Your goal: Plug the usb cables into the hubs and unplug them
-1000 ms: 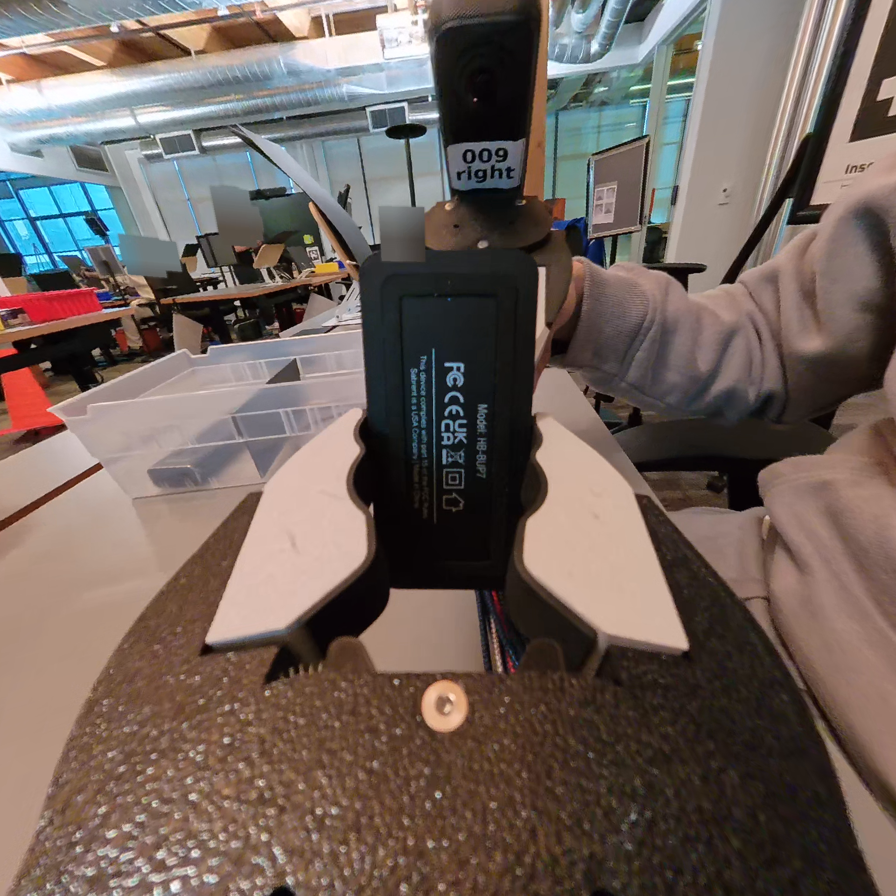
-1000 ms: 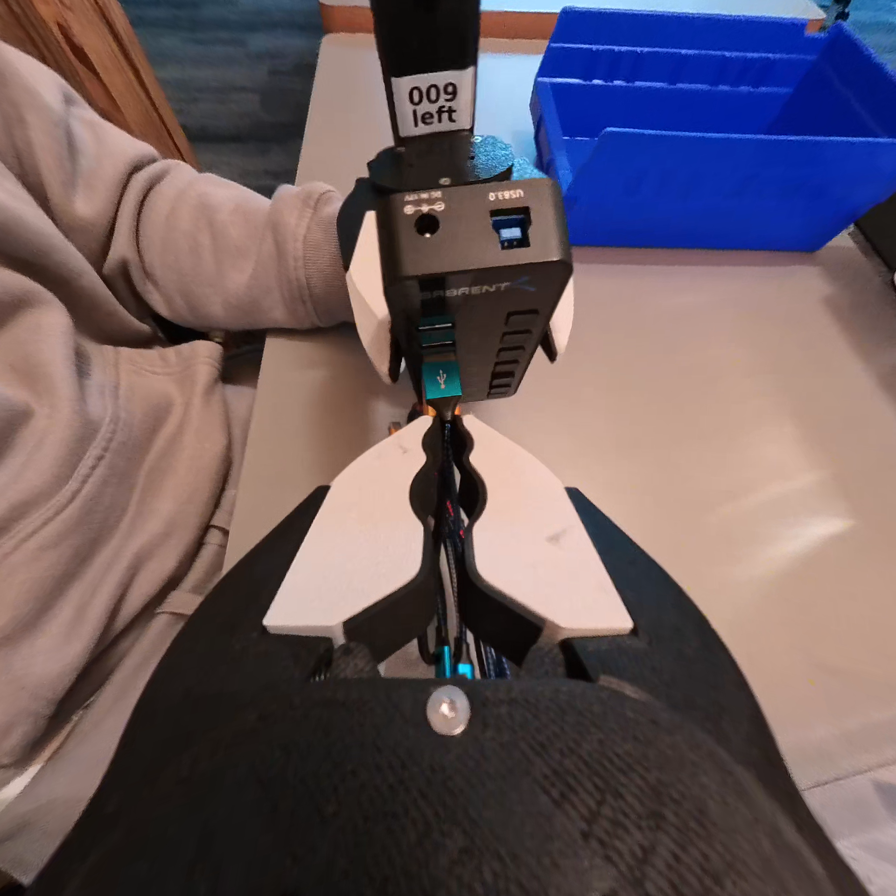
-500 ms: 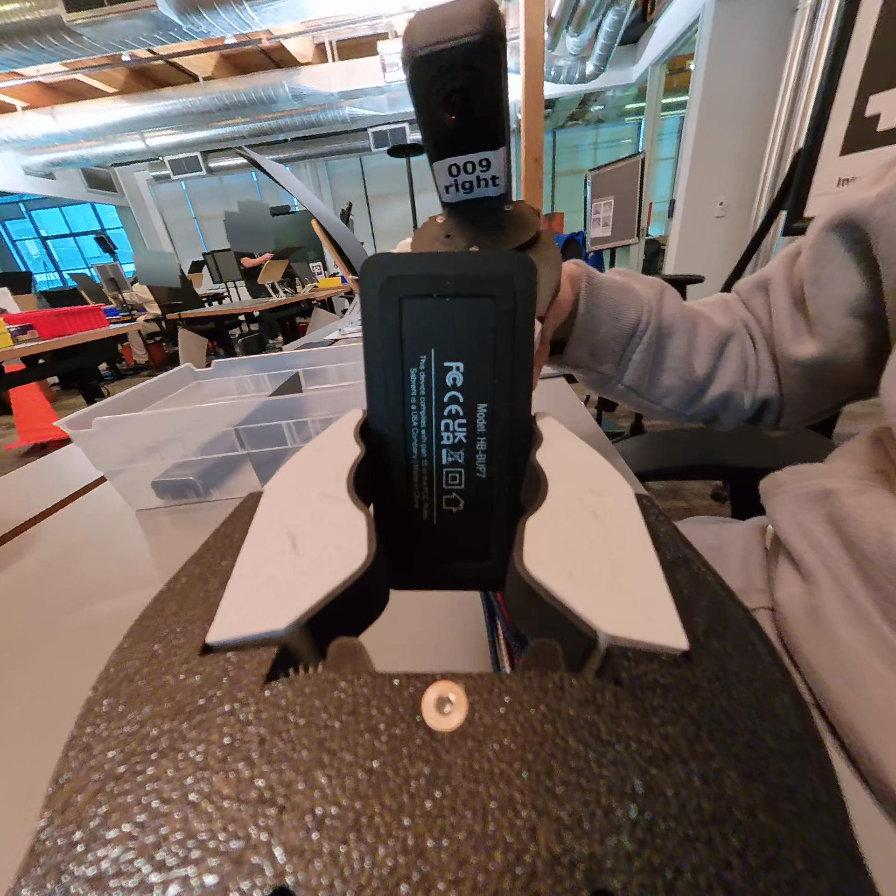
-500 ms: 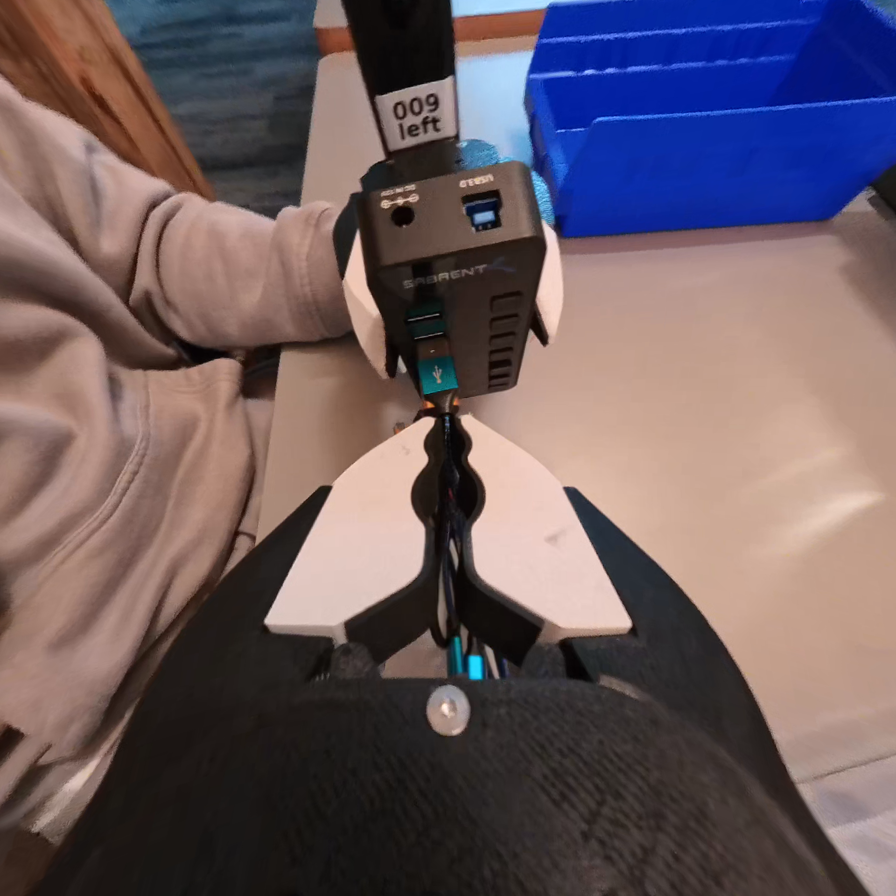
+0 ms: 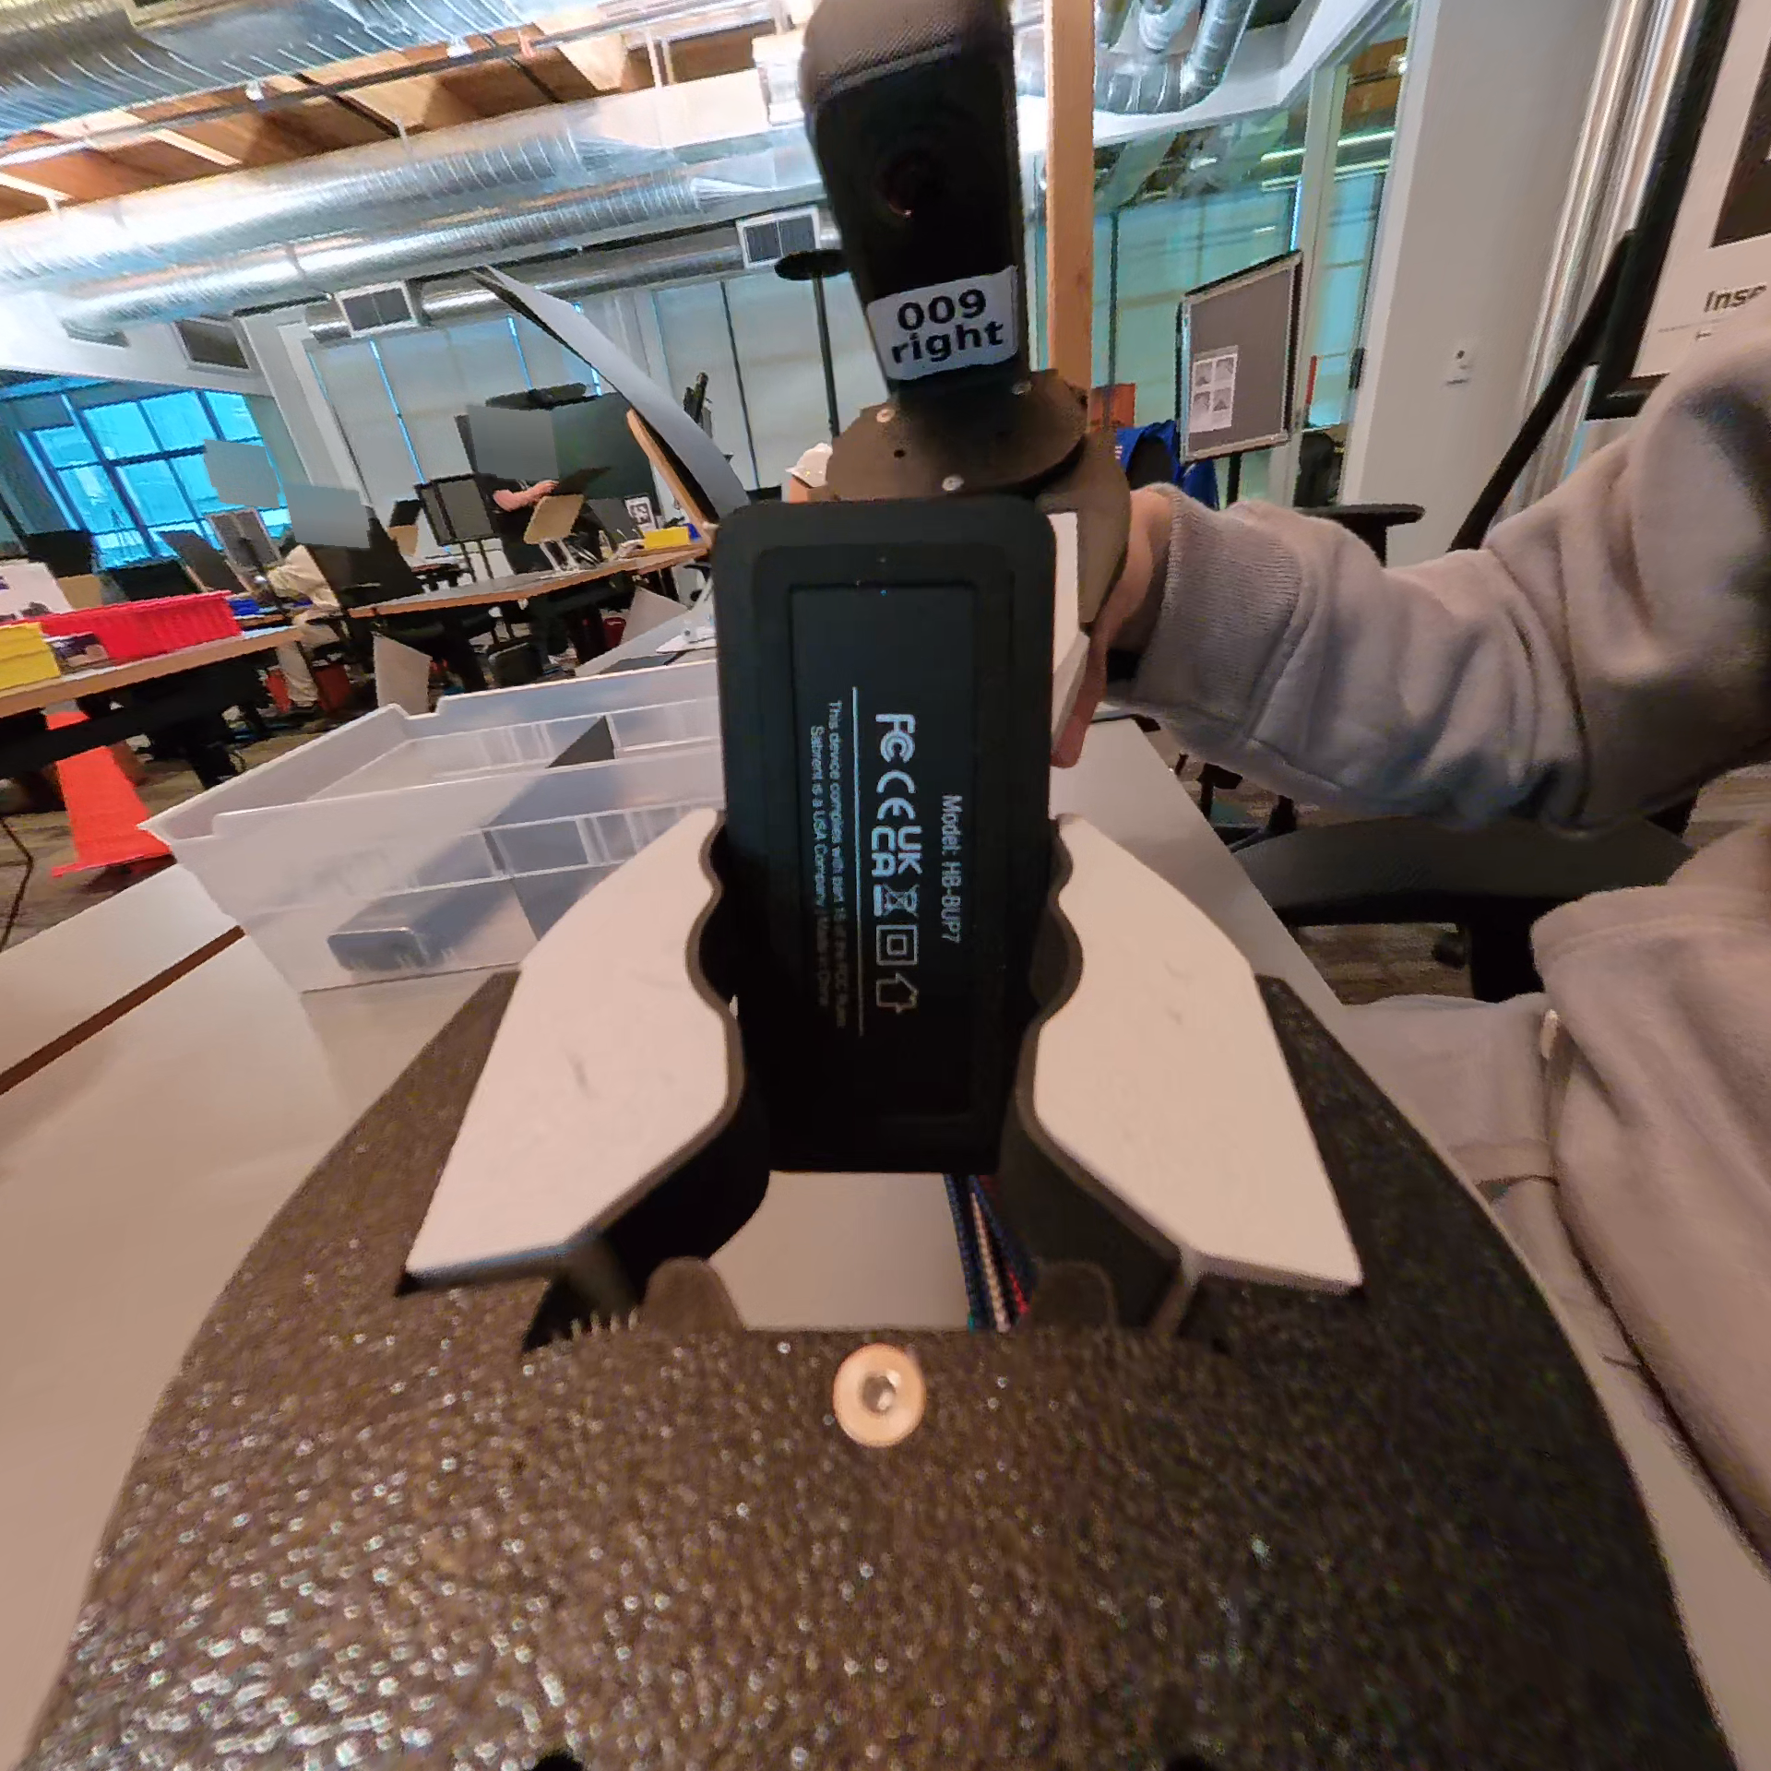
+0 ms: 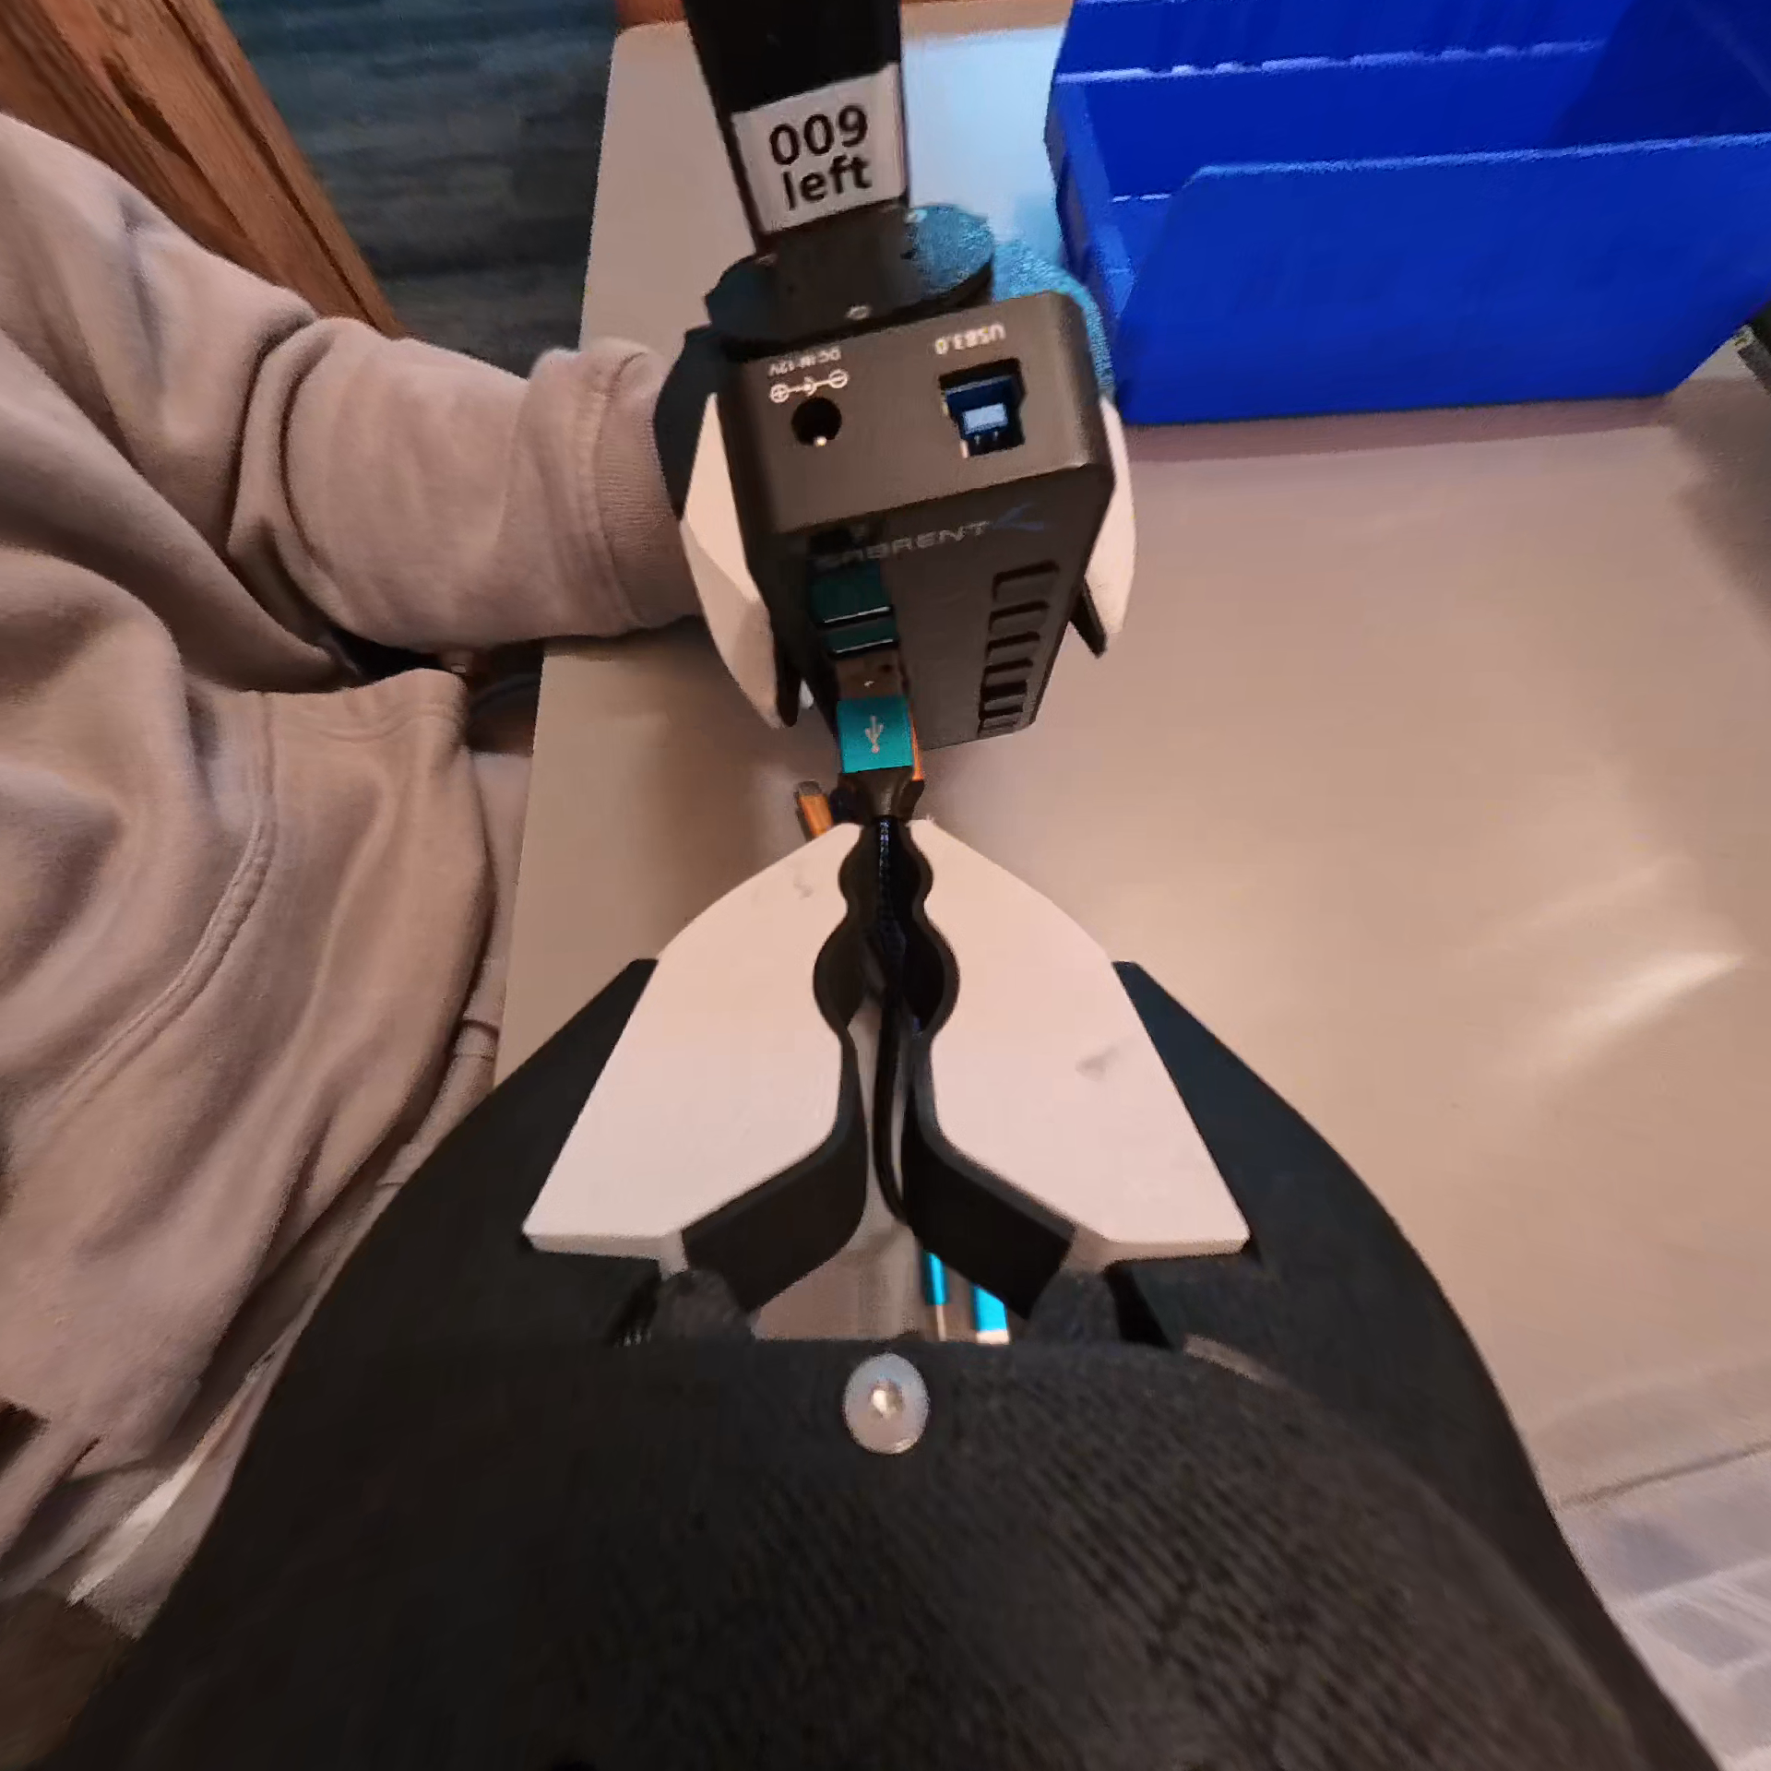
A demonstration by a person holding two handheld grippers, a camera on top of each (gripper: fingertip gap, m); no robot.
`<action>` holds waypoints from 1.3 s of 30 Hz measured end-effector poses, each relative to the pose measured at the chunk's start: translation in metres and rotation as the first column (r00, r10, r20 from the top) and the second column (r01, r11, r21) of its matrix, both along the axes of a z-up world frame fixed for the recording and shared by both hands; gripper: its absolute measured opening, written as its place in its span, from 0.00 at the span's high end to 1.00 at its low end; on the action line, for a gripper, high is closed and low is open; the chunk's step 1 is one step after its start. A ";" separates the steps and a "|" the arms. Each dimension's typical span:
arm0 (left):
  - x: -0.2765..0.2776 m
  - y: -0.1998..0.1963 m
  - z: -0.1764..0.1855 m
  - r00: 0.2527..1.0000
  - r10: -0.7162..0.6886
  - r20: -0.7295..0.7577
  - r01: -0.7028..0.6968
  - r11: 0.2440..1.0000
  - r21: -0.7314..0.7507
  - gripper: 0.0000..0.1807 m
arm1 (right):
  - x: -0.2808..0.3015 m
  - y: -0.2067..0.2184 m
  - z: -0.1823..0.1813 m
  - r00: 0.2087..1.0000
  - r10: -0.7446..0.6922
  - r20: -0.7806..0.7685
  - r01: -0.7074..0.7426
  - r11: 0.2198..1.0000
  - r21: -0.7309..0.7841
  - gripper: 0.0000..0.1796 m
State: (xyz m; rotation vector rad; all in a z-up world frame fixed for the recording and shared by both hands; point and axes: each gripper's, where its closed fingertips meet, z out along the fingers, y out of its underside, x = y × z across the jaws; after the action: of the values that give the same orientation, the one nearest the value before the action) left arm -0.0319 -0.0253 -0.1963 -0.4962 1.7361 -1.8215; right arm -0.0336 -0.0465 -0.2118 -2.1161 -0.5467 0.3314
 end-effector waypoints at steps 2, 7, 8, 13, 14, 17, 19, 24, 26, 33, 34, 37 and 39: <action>0.002 0.000 0.002 1.000 0.009 0.003 -0.008 1.000 -0.007 0.67 | 0.004 0.002 0.004 1.000 -0.022 -0.016 0.023 1.000 0.020 0.98; -0.003 0.002 0.010 0.999 -0.013 0.038 0.016 0.998 -0.069 0.67 | -0.002 0.004 0.011 0.998 -0.001 0.070 -0.008 0.992 0.127 0.95; -0.003 0.005 0.013 0.999 -0.019 0.041 0.023 0.995 -0.095 0.67 | -0.003 0.004 0.016 0.999 0.002 0.051 -0.010 0.987 0.161 0.94; -0.007 0.012 0.021 0.997 -0.028 0.066 0.038 0.987 -0.158 0.67 | -0.006 0.011 0.026 0.998 -0.026 -0.057 0.040 0.965 0.261 0.87; -0.008 0.012 0.022 0.997 -0.034 0.069 0.045 0.986 -0.161 0.67 | -0.009 0.013 0.026 0.997 -0.020 -0.069 0.037 0.963 0.268 0.85; -0.009 0.010 0.022 0.996 -0.041 0.075 0.053 0.985 -0.162 0.67 | -0.015 0.021 0.025 0.996 -0.022 -0.085 0.046 0.952 0.302 0.83; -0.011 0.008 0.024 0.995 -0.054 0.084 0.067 0.983 -0.171 0.67 | -0.020 0.024 0.028 0.994 -0.002 -0.112 0.039 0.944 0.329 0.89; -0.013 0.011 0.028 0.993 -0.060 0.099 0.080 0.976 -0.203 0.67 | -0.023 0.028 0.034 0.993 0.000 -0.118 0.045 0.925 0.378 0.92; -0.013 0.011 0.027 0.994 -0.058 0.097 0.076 0.978 -0.192 0.67 | -0.024 0.029 0.034 0.993 0.008 -0.120 0.040 0.920 0.390 0.87; -0.012 0.004 0.020 0.995 -0.066 0.081 0.076 0.988 -0.135 0.67 | -0.020 0.033 0.072 0.984 0.025 -0.177 0.077 0.836 0.543 0.63; -0.011 0.001 0.017 0.995 -0.067 0.075 0.075 0.991 -0.115 0.67 | -0.021 0.036 0.069 0.988 0.020 -0.154 0.065 0.846 0.529 0.64; -0.010 -0.003 0.010 0.997 -0.061 0.053 0.064 0.996 -0.061 0.67 | -0.027 0.042 0.063 0.995 0.052 -0.087 -0.001 0.865 0.501 0.67; -0.008 -0.001 0.007 0.999 -0.040 0.019 0.041 0.999 -0.032 0.67 | -0.025 0.045 0.058 0.998 0.038 -0.051 -0.011 0.894 0.449 0.67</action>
State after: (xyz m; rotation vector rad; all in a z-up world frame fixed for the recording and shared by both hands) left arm -0.0397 -0.0266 -0.1894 -0.4594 1.7188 -1.8790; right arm -0.0588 -0.0019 -0.1543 -1.6478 -0.5560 0.2513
